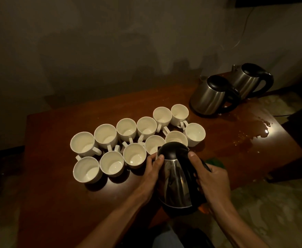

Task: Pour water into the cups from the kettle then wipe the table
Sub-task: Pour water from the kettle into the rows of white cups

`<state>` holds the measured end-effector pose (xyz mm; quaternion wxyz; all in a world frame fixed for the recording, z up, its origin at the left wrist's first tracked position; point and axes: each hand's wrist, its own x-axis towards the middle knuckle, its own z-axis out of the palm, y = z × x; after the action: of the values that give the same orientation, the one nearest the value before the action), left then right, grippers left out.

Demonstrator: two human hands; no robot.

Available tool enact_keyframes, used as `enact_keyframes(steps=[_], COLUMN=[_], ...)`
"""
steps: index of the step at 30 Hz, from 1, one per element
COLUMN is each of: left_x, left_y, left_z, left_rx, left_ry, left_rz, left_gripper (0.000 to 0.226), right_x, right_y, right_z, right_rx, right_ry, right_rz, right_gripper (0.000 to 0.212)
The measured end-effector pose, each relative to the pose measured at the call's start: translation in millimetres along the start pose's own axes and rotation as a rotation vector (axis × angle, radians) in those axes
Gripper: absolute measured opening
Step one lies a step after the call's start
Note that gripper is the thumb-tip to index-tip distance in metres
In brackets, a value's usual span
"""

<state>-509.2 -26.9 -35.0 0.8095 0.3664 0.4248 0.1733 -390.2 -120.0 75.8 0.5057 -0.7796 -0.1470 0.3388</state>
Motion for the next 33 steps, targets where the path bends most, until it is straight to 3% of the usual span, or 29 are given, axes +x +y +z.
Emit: enact_keyframes(steps=[5, 12, 23, 33], left_x=[1.8, 4.4, 4.9, 4.0], left_y=[-1.7, -3.7, -7.5, -5.6], left_z=[-1.5, -3.5, -1.9, -2.1], left_rx=[0.001, 0.012, -0.007, -0.006], left_ry=[-0.03, -0.028, -0.026, -0.024], left_rz=[0.007, 0.004, -0.003, -0.007], left_gripper=[0.071, 0.086, 0.089, 0.078], right_x=[0.1, 0.4, -1.9, -2.1], right_y=[-3.5, -8.7, -11.0, -12.5], right_z=[0.9, 2.0, 2.1, 3.2], right_rx=[-0.021, -0.052, -0.086, -0.126], right_ry=[-0.001, -0.003, -0.003, 0.002], right_rz=[-0.003, -0.005, 0.013, 0.015], right_gripper=[0.046, 0.047, 0.047, 0.048])
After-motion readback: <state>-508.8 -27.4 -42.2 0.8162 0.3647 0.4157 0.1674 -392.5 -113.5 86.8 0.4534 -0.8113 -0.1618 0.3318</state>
